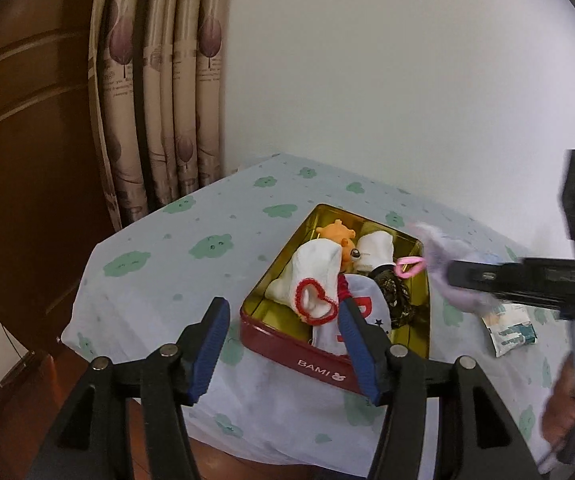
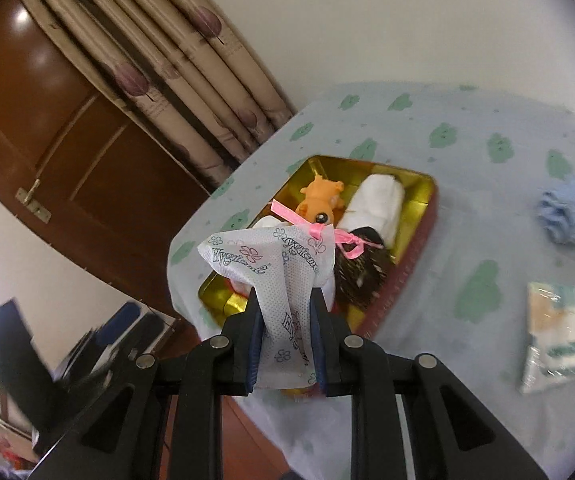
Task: Organize soft objects
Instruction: 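Lower the sock into the tin box with the left gripper while the right gripper carries the pad, then lower the white pad into the tin box and open the right gripper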
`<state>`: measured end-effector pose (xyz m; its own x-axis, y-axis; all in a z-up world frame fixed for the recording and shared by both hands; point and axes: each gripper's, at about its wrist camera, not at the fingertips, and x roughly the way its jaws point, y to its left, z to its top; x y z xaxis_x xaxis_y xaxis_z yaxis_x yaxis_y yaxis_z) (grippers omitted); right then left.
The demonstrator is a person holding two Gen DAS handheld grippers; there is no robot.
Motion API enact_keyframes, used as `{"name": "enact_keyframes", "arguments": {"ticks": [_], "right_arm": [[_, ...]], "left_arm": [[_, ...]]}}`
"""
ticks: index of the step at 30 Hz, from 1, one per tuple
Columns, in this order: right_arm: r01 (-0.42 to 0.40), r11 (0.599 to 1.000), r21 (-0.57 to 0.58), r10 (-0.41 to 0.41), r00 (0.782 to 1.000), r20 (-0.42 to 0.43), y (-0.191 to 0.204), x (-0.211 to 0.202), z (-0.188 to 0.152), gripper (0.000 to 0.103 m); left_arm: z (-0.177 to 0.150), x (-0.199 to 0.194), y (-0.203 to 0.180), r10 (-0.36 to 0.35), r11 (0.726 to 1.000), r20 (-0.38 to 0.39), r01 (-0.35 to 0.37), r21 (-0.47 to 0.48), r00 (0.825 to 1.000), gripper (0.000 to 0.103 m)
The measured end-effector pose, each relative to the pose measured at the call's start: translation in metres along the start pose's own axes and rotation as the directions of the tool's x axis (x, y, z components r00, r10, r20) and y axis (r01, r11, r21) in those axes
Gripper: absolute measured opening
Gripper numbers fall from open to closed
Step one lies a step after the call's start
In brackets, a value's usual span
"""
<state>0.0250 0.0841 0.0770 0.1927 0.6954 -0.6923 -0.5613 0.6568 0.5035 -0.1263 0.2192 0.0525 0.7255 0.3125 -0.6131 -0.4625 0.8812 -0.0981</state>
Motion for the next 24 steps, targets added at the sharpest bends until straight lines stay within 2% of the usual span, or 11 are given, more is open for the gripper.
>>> {"name": "enact_keyframes", "arguments": {"ticks": [3,5,8,16,21,24], "right_arm": [[0.027,1.000,0.004,-0.027,0.999,-0.020,-0.001,0.025,0.005,0.020],[0.073,0.997,-0.014,-0.074,0.997,-0.028,0.000,0.039,0.006,0.020],[0.095,0.995,-0.020,-0.095,0.994,-0.052,-0.003,0.053,0.004,0.020],[0.149,0.988,-0.048,-0.153,0.984,-0.093,-0.008,0.074,-0.011,0.022],[0.188,0.977,-0.097,-0.196,0.978,-0.078,-0.003,0.074,-0.013,0.031],[0.195,0.973,-0.122,-0.203,0.977,-0.059,0.002,0.070,-0.014,0.048]], "left_arm": [[-0.004,0.002,0.001,0.006,1.000,0.002,-0.006,0.002,1.000,0.058],[-0.006,0.005,0.002,0.013,1.000,-0.008,-0.013,0.016,1.000,0.058],[-0.009,0.013,-0.002,-0.007,0.999,-0.037,0.009,0.032,0.999,0.058],[-0.011,0.018,-0.007,0.018,0.998,-0.042,-0.015,0.069,0.999,0.058],[-0.013,0.024,-0.007,0.020,0.997,-0.069,-0.015,0.074,0.997,0.058],[-0.015,0.026,-0.011,0.033,0.995,-0.076,-0.026,0.097,0.997,0.058]]}}
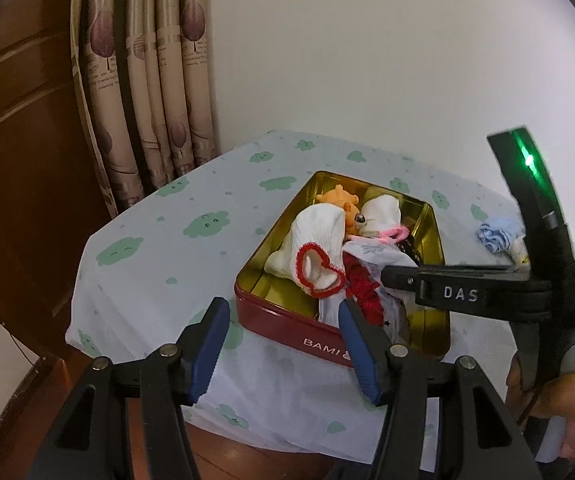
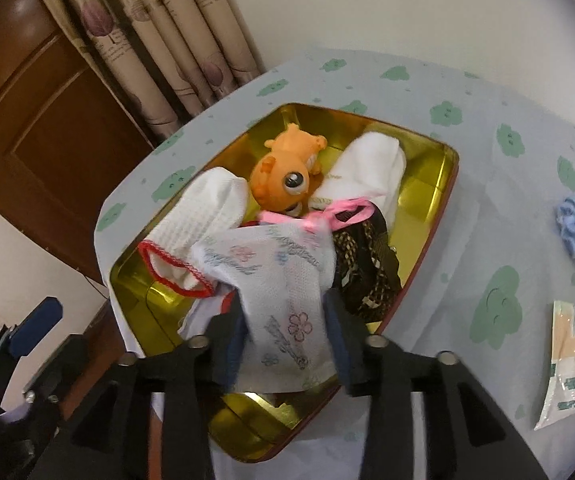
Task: Organize soft objects
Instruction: 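Lower the white pad into the tin box and open the right gripper, then move the left gripper to the green-and-white wipe pack and grasp it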
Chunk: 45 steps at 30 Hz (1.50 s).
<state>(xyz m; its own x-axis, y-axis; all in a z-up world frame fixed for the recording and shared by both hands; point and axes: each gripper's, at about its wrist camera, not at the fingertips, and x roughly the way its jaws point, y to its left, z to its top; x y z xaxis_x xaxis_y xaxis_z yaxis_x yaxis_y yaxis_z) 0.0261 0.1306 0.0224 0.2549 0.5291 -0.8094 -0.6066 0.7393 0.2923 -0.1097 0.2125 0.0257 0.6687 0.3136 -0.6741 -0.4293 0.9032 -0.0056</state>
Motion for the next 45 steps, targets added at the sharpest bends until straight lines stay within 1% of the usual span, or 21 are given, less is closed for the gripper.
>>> {"name": "enact_keyframes", "arguments": {"ticks": [2,4,9,10,12,15,17,21,24,26,29,30,32,34,38,39,41,42,43,44,45], "right_arm": [[0.000,1.000,-0.008,0.001,0.999,0.035,0.003,-0.008,0.000,0.073],[-0.001,1.000,-0.016,0.002,0.996,0.089,0.005,-0.020,0.000,0.081],[0.047,0.999,0.001,-0.046,0.979,0.197,0.001,-0.048,-0.001,0.082],[0.065,0.998,0.018,-0.068,0.970,0.233,-0.004,-0.058,-0.005,0.085],[0.126,0.990,0.063,-0.139,0.948,0.287,-0.018,-0.077,-0.013,0.096],[0.252,0.959,0.130,-0.282,0.896,0.343,-0.048,-0.103,-0.041,0.098],[0.376,0.911,0.169,-0.412,0.853,0.322,-0.079,-0.113,-0.064,0.098],[0.500,0.830,0.247,-0.550,0.808,0.212,-0.147,-0.129,-0.106,0.098],[0.590,0.752,0.294,-0.642,0.758,0.120,-0.200,-0.142,-0.139,0.099],[0.654,0.686,0.317,-0.700,0.713,0.043,-0.235,-0.149,-0.156,0.099],[0.674,0.638,0.372,-0.715,0.698,-0.037,-0.277,-0.160,-0.172,0.099],[0.664,0.635,0.394,-0.710,0.703,-0.039,-0.285,-0.165,-0.175,0.099],[0.622,0.640,0.451,-0.686,0.727,-0.029,-0.299,-0.173,-0.179,0.100],[0.562,0.655,0.505,-0.644,0.765,-0.016,-0.310,-0.176,-0.185,0.100],[0.522,0.699,0.488,-0.610,0.792,0.027,-0.307,-0.179,-0.188,0.100],[0.523,0.707,0.477,-0.608,0.793,0.031,-0.304,-0.177,-0.187,0.100],[0.521,0.718,0.461,-0.606,0.794,0.047,-0.300,-0.176,-0.186,0.101],[0.518,0.721,0.461,-0.605,0.794,0.054,-0.300,-0.176,-0.186,0.101],[0.509,0.724,0.466,-0.600,0.797,0.062,-0.301,-0.178,-0.186,0.101],[0.496,0.728,0.474,-0.593,0.802,0.071,-0.301,-0.180,-0.187,0.101],[0.483,0.731,0.482,-0.585,0.807,0.080,-0.304,-0.179,-0.187,0.101]], "left_arm": [[-0.001,0.000,-0.002,0.002,1.000,-0.004,-0.002,0.011,1.000,0.058],[-0.003,0.001,-0.005,0.000,1.000,-0.008,0.000,0.021,1.000,0.058],[-0.005,0.003,-0.009,0.016,0.999,-0.013,-0.015,0.047,1.000,0.058],[-0.005,0.002,-0.009,0.017,0.999,-0.012,-0.016,0.050,1.000,0.058],[-0.006,0.003,-0.011,0.021,0.998,-0.013,-0.021,0.058,1.000,0.058],[-0.007,0.003,-0.013,0.027,0.997,-0.015,-0.026,0.071,1.000,0.058],[-0.009,0.004,-0.016,0.028,0.996,-0.022,-0.026,0.081,0.999,0.058],[-0.013,0.004,-0.023,0.029,0.993,-0.021,-0.027,0.111,0.999,0.058],[-0.016,0.001,-0.033,0.040,0.987,-0.003,-0.039,0.153,0.999,0.058],[-0.018,-0.002,-0.041,0.028,0.983,-0.002,-0.027,0.182,1.000,0.058],[-0.020,-0.007,-0.057,-0.004,0.974,-0.005,0.005,0.225,1.000,0.058],[-0.021,-0.010,-0.066,-0.019,0.969,-0.003,0.020,0.248,1.000,0.058],[-0.025,-0.016,-0.084,-0.060,0.951,0.000,0.057,0.304,0.998,0.058],[-0.028,-0.021,-0.109,-0.118,0.923,-0.006,0.112,0.369,0.993,0.058],[-0.036,-0.033,-0.165,-0.246,0.823,-0.012,0.215,0.525,0.969,0.058],[-0.036,-0.033,-0.185,-0.293,0.776,-0.041,0.263,0.573,0.955,0.058],[-0.037,-0.032,-0.211,-0.347,0.709,-0.062,0.305,0.635,0.936,0.058],[-0.037,-0.029,-0.232,-0.382,0.645,-0.087,0.332,0.689,0.920,0.058],[-0.038,-0.027,-0.243,-0.393,0.609,-0.098,0.338,0.717,0.914,0.058],[-0.038,-0.021,-0.262,-0.404,0.555,-0.095,0.327,0.765,0.910,0.058],[-0.038,-0.016,-0.275,-0.415,0.519,-0.101,0.326,0.790,0.904,0.058]]}}
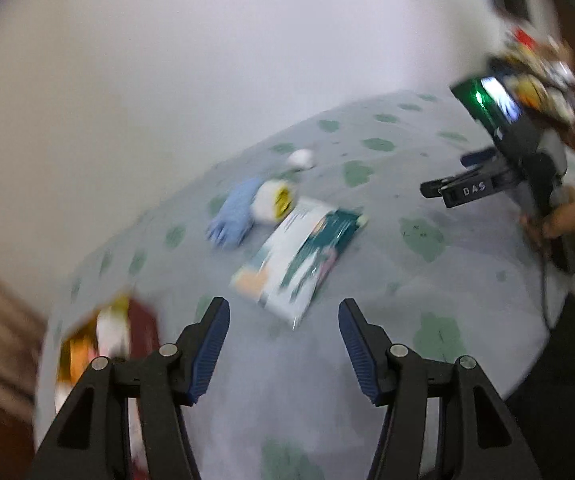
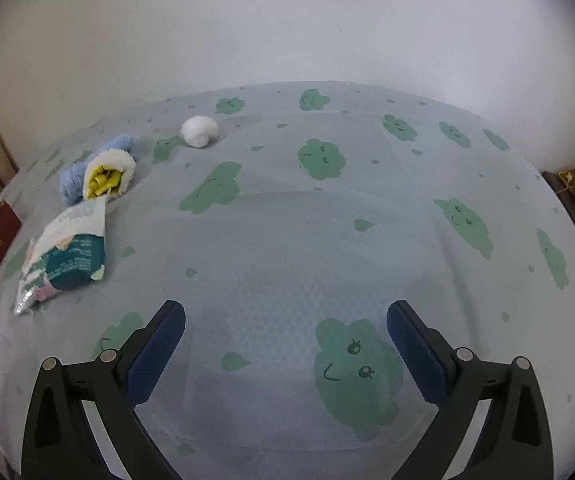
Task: Organize soft objects
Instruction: 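Move the left gripper to the green-and-white wipe pack and grasp it, then lift the wipe pack off the sheet with the left gripper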
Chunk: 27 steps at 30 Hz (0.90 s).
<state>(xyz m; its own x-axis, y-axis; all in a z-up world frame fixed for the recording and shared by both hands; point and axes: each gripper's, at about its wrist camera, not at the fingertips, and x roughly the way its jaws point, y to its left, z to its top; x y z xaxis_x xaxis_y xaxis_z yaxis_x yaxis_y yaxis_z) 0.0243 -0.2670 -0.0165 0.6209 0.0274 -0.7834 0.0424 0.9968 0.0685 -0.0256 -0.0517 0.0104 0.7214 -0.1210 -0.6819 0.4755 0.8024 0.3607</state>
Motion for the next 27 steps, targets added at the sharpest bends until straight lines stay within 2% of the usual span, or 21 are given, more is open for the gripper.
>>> {"name": "enact_keyframes", "arguments": {"ticks": [2,6,9,14,16,18,19,20,22,23,24,26,27], "right_arm": [[-0.023,1.000,0.019,0.023,1.000,0.010,-0.004,-0.003,0.000,0.101],[-0.057,0.998,0.016,0.057,0.998,0.017,-0.003,-0.004,0.001,0.101],[-0.073,0.997,0.006,0.073,0.997,0.023,-0.002,-0.005,0.001,0.101],[-0.107,0.994,0.009,0.107,0.994,0.026,-0.003,-0.005,0.002,0.101],[-0.117,0.993,0.015,0.117,0.993,0.024,-0.004,-0.005,0.002,0.101],[-0.124,0.992,0.018,0.124,0.992,0.023,-0.004,-0.005,0.003,0.101],[-0.127,0.992,0.020,0.126,0.992,0.020,-0.004,-0.005,0.003,0.101],[-0.129,0.991,0.020,0.128,0.992,0.018,-0.004,-0.005,0.003,0.101],[-0.134,0.991,0.020,0.133,0.991,0.013,-0.004,-0.004,0.003,0.101],[-0.135,0.991,0.020,0.135,0.991,0.012,-0.004,-0.004,0.003,0.101],[-0.136,0.990,0.020,0.136,0.991,0.011,-0.004,-0.004,0.003,0.101],[-0.136,0.990,0.019,0.136,0.991,0.009,-0.004,-0.004,0.003,0.101],[-0.137,0.990,0.019,0.137,0.991,0.007,-0.004,-0.003,0.003,0.101]], "left_arm": [[0.016,0.020,-0.003,-0.046,0.997,0.003,0.046,0.057,0.999,0.058],[0.037,0.055,0.000,-0.081,0.990,0.000,0.081,0.118,0.997,0.058],[0.046,0.082,0.006,-0.101,0.984,-0.053,0.108,0.141,0.993,0.058],[0.054,0.110,0.011,-0.196,0.960,-0.120,0.215,0.181,0.973,0.058],[0.054,0.121,0.012,-0.229,0.945,-0.163,0.259,0.200,0.960,0.058],[0.054,0.130,0.014,-0.295,0.919,-0.219,0.339,0.203,0.930,0.058],[0.054,0.139,0.015,-0.349,0.892,-0.275,0.407,0.197,0.896,0.058],[0.054,0.144,0.016,-0.354,0.884,-0.290,0.420,0.207,0.889,0.058],[0.057,0.148,0.016,-0.342,0.874,-0.273,0.410,0.259,0.899,0.058],[0.059,0.152,0.018,-0.340,0.870,-0.279,0.413,0.270,0.898,0.058],[0.061,0.155,0.020,-0.342,0.871,-0.284,0.416,0.263,0.896,0.058],[0.064,0.163,0.027,-0.372,0.862,-0.294,0.445,0.244,0.881,0.060],[0.065,0.165,0.029,-0.374,0.858,-0.291,0.448,0.251,0.881,0.061]]}}
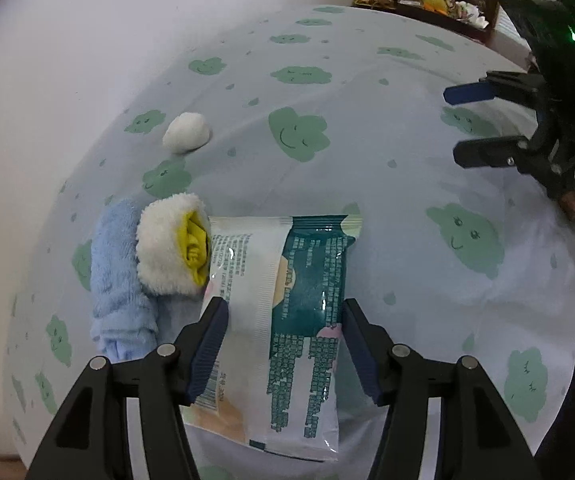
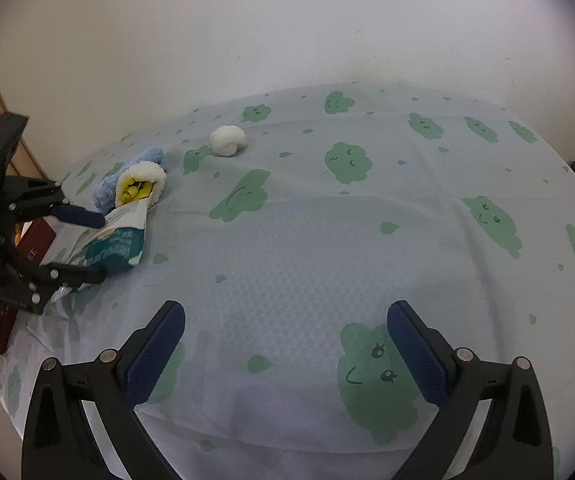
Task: Organize soft objects
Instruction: 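Lift the wipe pack off the sheet with the left gripper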
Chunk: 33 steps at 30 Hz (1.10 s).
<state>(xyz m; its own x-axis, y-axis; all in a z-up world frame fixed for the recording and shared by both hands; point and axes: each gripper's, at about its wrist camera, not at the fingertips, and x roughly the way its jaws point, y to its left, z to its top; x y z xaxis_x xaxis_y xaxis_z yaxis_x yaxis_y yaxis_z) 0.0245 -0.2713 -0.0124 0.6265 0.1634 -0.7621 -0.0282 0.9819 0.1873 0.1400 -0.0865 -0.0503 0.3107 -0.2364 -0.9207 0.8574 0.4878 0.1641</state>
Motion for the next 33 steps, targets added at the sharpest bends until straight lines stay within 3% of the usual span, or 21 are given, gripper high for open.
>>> {"name": "enact_keyframes", "arguments": {"ticks": [4,6,9,12,14,16,21,25,29,33], "right_arm": [[-0.011,1.000,-0.002,0.011,1.000,-0.012,0.000,0.002,0.000,0.101],[-0.013,1.000,-0.002,0.013,1.000,-0.017,0.001,0.003,0.000,0.101],[-0.021,1.000,-0.002,0.021,1.000,-0.023,0.001,0.003,-0.001,0.101],[-0.027,1.000,0.001,0.027,0.999,-0.032,-0.001,0.005,-0.001,0.101],[-0.029,1.000,0.002,0.029,0.999,-0.036,-0.001,0.006,-0.001,0.101],[-0.032,0.999,0.003,0.032,0.999,-0.037,-0.001,0.006,-0.001,0.101],[-0.036,0.999,0.006,0.036,0.999,-0.035,-0.002,0.006,-0.002,0.101],[-0.034,0.999,0.008,0.034,0.998,-0.045,-0.002,0.008,-0.001,0.101],[-0.040,0.999,0.016,0.040,0.998,-0.050,-0.003,0.009,0.000,0.101],[-0.043,0.999,0.018,0.044,0.998,-0.051,-0.003,0.008,0.000,0.102]], "left_arm": [[0.008,0.006,0.010,0.020,1.000,-0.011,-0.020,0.010,1.000,0.064],[0.009,0.008,0.012,0.068,0.998,-0.014,-0.067,0.022,0.998,0.064],[0.004,0.015,0.017,0.129,0.992,-0.022,-0.129,0.009,0.991,0.074],[-0.001,0.012,0.027,0.146,0.986,0.009,-0.145,-0.077,0.989,0.075],[-0.006,0.014,0.034,0.158,0.978,0.019,-0.153,-0.141,0.987,0.082],[-0.008,0.016,0.035,0.169,0.979,0.025,-0.165,-0.118,0.985,0.085],[0.001,0.024,0.052,0.063,0.993,-0.029,-0.065,-0.100,0.998,0.088],[0.008,0.034,0.070,-0.042,0.990,-0.080,0.031,-0.137,0.996,0.092],[0.010,0.033,0.069,-0.015,0.983,-0.069,0.002,-0.184,0.997,0.087],[-0.001,0.016,0.061,0.011,0.955,-0.007,-0.013,-0.296,1.000,0.073]]}}
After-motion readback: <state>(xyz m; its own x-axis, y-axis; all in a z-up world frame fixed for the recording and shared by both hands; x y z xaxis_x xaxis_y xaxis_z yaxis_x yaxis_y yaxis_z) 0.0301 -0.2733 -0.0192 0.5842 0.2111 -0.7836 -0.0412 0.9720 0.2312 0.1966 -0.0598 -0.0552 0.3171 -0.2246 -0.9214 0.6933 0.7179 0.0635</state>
